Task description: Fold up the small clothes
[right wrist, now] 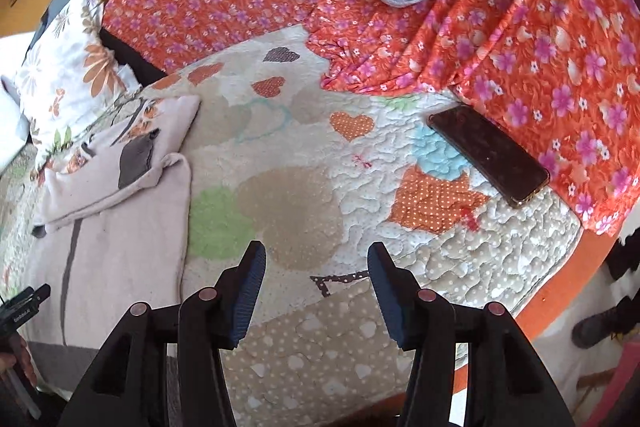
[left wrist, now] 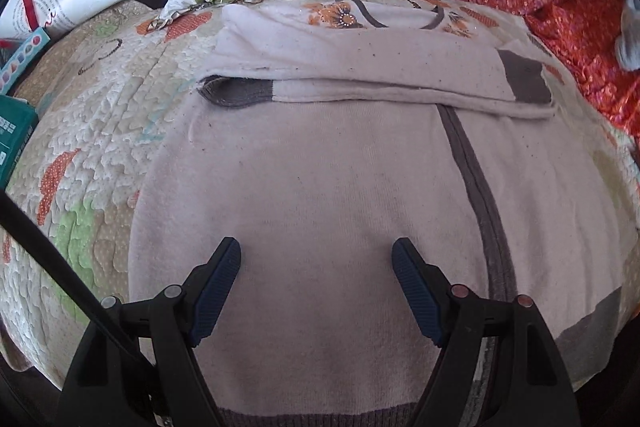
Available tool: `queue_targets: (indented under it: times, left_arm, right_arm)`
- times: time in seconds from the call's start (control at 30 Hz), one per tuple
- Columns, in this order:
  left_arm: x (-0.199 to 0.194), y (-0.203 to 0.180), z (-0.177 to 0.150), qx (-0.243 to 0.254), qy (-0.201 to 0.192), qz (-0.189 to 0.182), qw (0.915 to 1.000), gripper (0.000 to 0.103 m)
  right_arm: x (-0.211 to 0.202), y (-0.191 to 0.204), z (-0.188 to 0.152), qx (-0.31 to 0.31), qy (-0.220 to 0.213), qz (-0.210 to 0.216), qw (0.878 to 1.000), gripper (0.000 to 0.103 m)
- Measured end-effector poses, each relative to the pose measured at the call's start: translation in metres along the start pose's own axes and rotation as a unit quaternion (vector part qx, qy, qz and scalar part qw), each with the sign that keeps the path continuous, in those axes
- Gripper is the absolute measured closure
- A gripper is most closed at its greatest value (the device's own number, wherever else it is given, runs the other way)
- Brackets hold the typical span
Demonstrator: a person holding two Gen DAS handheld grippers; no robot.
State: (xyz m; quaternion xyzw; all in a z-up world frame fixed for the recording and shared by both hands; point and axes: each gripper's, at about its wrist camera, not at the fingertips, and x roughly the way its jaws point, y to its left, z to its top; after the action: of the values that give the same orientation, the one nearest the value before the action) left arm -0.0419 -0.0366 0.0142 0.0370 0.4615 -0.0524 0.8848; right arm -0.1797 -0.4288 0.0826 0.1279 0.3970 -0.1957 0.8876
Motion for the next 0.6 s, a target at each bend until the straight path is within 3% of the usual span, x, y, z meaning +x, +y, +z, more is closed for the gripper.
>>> queue_targets:
  times: [0.37, 0.53, 0.6]
  left_arm:
    - [0.005, 0.000, -0.001, 0.000, 0.003, -0.003, 1.0000, 0.017]
    - [0.007, 0.002, -0.001, -0.001, 0.002, 0.004, 1.0000, 0.013]
    - [0.009, 0.005, -0.001, -0.008, 0.008, 0.003, 0.9999, 0.006]
  right_arm:
    - [0.009, 0.000, 0.001, 0.002, 0.016, 0.007, 1.000, 0.044]
    - [0.020, 0.001, 0.000, -0.004, 0.045, -0.019, 0.999, 0.042]
    - [0.022, 0.005, 0.000, -0.011, 0.050, -0.020, 0.999, 0.042]
